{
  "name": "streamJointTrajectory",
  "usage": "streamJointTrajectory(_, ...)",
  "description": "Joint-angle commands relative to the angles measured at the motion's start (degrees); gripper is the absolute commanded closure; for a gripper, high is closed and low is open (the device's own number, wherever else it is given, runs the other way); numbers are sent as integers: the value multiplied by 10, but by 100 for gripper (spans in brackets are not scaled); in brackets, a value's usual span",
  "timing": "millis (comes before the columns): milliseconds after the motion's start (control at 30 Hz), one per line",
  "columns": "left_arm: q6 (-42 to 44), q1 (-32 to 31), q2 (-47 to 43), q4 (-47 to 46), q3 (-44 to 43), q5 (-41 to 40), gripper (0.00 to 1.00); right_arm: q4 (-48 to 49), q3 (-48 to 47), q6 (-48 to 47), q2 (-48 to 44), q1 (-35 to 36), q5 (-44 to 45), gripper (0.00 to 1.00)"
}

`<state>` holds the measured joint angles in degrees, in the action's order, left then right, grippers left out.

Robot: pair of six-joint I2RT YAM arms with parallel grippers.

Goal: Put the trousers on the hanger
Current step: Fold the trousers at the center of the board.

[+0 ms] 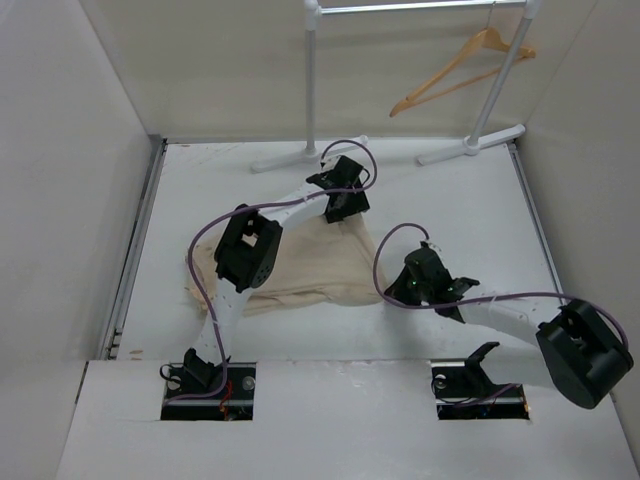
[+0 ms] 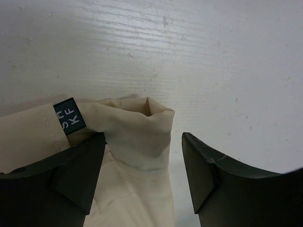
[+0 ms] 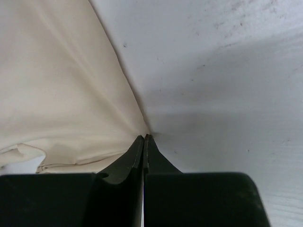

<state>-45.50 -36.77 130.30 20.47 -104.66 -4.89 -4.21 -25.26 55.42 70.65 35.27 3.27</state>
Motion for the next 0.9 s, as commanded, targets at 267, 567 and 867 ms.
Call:
streamJointTrajectory(267,-12,-10,-66,-20,28,3,27,-104,-7,4,-110,4,5,57)
streamJointTrajectory(567,9,-5,-267,-60,177,45,15,-108,-101,-72,-70,-30,-16,33)
streamJointTrajectory(867,-68,-5,-547,-105,579,-55,22,10,-70,-45,63,-71,-67,62)
